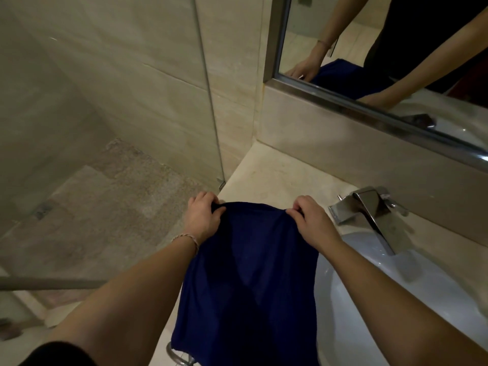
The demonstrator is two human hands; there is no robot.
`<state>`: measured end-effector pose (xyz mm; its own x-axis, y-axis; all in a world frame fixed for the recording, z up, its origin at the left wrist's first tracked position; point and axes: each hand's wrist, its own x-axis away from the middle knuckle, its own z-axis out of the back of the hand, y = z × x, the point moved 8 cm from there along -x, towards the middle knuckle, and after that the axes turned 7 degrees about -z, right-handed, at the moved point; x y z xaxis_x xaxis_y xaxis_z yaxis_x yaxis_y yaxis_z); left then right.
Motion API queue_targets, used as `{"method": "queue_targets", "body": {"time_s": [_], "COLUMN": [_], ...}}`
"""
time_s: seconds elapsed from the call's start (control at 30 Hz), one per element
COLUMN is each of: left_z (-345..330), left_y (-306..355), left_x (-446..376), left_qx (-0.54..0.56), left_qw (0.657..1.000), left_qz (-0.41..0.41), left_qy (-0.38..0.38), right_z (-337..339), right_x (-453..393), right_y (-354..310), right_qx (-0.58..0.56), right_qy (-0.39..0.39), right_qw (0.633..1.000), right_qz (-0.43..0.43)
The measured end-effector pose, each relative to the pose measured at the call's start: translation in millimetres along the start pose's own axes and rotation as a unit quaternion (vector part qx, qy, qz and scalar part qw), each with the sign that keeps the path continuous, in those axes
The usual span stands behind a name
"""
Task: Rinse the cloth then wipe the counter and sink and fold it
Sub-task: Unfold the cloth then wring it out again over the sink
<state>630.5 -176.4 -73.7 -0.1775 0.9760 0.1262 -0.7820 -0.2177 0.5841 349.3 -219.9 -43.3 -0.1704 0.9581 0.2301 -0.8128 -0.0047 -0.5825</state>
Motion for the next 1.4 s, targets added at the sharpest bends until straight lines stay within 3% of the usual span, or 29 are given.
{"method": "queue_targets", "body": {"time_s": [0.3, 0.53, 0.73, 0.97, 1.17, 1.4], "left_z": [10, 11, 6, -9, 0, 11], "left_y": [-7, 0, 14, 34, 29, 23], "left_x": [-1, -3, -15, -27, -33, -37], "left_qx": [0.052, 0.076, 0.104, 0.026, 0.053, -0.087], "left_qw": [0.998, 0.997, 0.995, 0.998, 0.997, 0.990], "left_qz": [0.009, 0.000, 0.002, -0.031, -0.017, -0.018], "left_qy": [0.017, 0.014, 0.000, -0.048, -0.052, -0.111], "right_z": [-32, -17, 19, 20, 29, 36], "right_x": [-8, -13, -6, 4, 10, 28], "right_y": [3, 13, 46, 61, 68, 35], "right_qx": [0.126, 0.136, 0.245, 0.219, 0.201, 0.252], "right_qy": [-0.040, -0.096, -0.053, -0.039, -0.021, 0.084], "right_qw": [0.991, 0.985, 0.966, 0.966, 0.965, 0.962], "right_qz": [0.016, -0.032, -0.066, -0.130, -0.165, -0.071]}}
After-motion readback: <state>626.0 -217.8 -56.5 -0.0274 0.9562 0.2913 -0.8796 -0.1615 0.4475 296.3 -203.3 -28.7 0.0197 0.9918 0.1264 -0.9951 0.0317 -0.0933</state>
